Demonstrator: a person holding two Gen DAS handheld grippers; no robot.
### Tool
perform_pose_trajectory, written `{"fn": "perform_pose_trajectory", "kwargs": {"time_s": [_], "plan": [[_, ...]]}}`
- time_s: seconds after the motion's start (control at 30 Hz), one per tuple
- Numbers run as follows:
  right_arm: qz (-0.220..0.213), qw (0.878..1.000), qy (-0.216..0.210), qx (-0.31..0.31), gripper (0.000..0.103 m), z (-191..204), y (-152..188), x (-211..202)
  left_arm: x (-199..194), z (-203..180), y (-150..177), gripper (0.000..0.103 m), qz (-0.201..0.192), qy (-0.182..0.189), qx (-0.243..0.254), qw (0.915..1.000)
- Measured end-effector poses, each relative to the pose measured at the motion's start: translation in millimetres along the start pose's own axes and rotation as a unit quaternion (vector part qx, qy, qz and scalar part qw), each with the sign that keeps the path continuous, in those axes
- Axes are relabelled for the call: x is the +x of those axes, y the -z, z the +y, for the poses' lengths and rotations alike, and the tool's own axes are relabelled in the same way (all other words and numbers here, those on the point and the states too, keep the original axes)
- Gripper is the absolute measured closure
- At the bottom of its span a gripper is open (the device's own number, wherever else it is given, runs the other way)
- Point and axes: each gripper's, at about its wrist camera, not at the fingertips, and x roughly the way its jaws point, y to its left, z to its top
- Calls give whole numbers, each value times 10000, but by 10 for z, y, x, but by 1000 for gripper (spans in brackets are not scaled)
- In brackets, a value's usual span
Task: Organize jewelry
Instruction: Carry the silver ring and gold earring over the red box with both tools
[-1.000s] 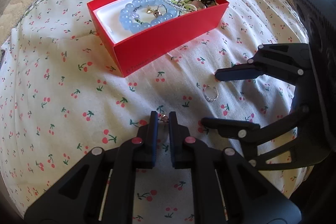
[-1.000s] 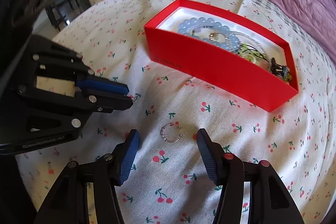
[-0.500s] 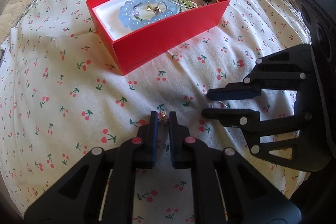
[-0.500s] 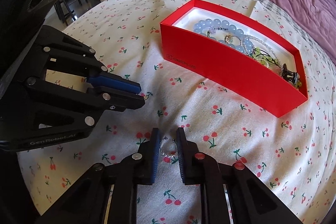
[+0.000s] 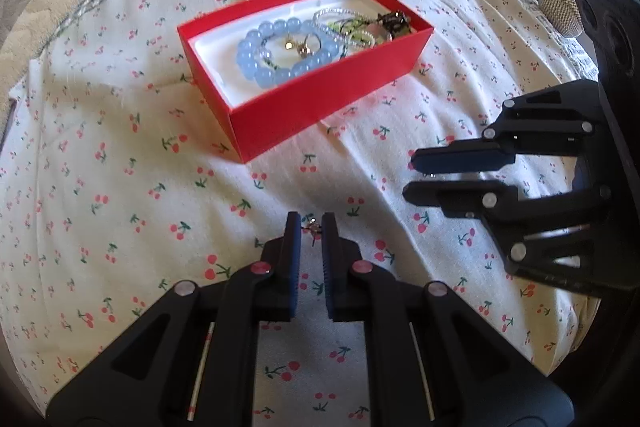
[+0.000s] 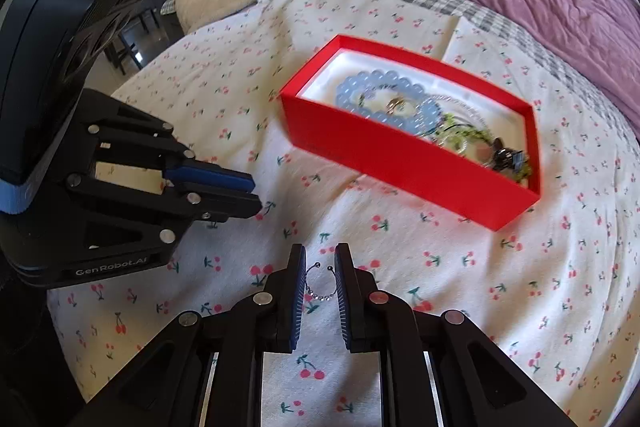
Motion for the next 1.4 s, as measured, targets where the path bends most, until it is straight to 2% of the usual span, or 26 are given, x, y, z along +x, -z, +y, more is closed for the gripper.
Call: {"fn": "perform_pose_trajectory", "kwargs": {"time_s": [0.4,0.73,0.93,1.2,1.4], "plan": [[-491,9979,74,411,88,-204,-166,-314,-342,41,-177,92,-629,-28,-266,9977],[-867,9930,66,799,88,-392,-385,-453,-449,130,-397,92,-999,-135,-500,9936],[-927,9891,77,1138,88,-584,-489,-383,-324,161,-552,92,-1120,-141,-654,9915],[-1048,9775,-121,1824,88,-870,-567,-232,-104,177,-725,92,-1195,-50,-900,9887],[-1066,9743,-181,1977,86,-947,-597,-148,40,144,-817,91,-1177,-49,-966,9883]]}}
